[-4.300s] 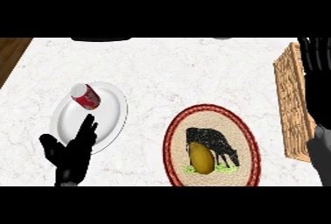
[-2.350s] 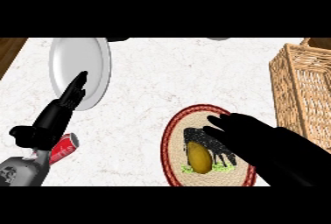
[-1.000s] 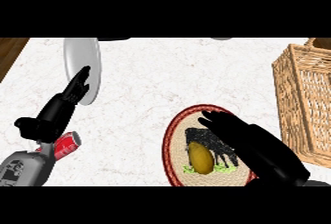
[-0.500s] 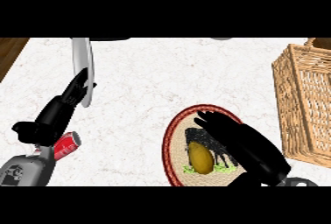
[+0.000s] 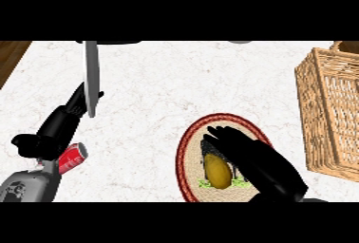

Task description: Pick the lemon from the placemat and place it in the basket

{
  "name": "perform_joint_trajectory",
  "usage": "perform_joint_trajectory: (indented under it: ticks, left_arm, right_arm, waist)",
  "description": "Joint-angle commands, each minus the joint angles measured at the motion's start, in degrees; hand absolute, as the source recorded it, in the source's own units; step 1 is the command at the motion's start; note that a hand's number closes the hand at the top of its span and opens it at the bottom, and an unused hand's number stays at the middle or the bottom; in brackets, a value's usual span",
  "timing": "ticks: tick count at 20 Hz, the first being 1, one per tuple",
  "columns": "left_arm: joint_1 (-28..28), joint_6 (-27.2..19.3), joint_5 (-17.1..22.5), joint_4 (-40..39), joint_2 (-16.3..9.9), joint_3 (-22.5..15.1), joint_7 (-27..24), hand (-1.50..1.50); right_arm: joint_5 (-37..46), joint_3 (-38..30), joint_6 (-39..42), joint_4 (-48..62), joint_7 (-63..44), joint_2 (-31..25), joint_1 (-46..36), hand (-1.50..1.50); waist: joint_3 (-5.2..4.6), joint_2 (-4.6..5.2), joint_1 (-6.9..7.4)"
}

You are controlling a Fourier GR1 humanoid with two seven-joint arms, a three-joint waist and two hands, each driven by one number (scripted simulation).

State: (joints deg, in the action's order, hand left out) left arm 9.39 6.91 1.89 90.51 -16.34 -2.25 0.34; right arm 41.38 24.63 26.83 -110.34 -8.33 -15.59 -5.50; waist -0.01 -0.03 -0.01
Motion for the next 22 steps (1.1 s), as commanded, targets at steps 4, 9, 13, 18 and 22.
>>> perform_joint_trajectory:
  ticks: [4, 9, 13, 18, 22]
  left_arm:
    - [-0.1, 1.4, -1.3, 2.5, 1.4, 1.0, 3.7, 0.00]
    - [-1.7, 3.4, -2.1, 2.1, 1.8, 2.7, 0.3, 0.00]
    - [0.1, 2.3, -4.2, -0.8, 3.9, 2.4, -1.0, 0.00]
    - [-2.9, 4.6, -3.4, 1.6, 3.6, 3.5, -1.4, 0.00]
    - [2.9, 5.2, -3.1, -0.8, 2.8, 5.8, 1.0, 0.00]
  right_arm:
    - [5.3, 2.2, 3.5, -3.0, -3.6, 2.1, 1.2, -1.50]
    - [8.2, 0.9, 1.1, 6.5, 1.5, 4.2, -2.3, -1.50]
    - [11.6, 1.7, -0.9, 11.2, 2.3, 6.2, -3.4, -1.50]
    - [14.6, 2.8, -0.8, 10.9, -0.1, 8.2, -1.6, -1.50]
    - [15.6, 2.0, 0.7, 11.2, 0.2, 7.8, -1.4, -1.50]
  waist:
    - [0.01, -0.03, -0.02]
    - [0.01, 0.03, 0.12]
    - [0.01, 0.04, 0.08]
    - [0.01, 0.01, 0.13]
    - [0.01, 0.01, -0.04]
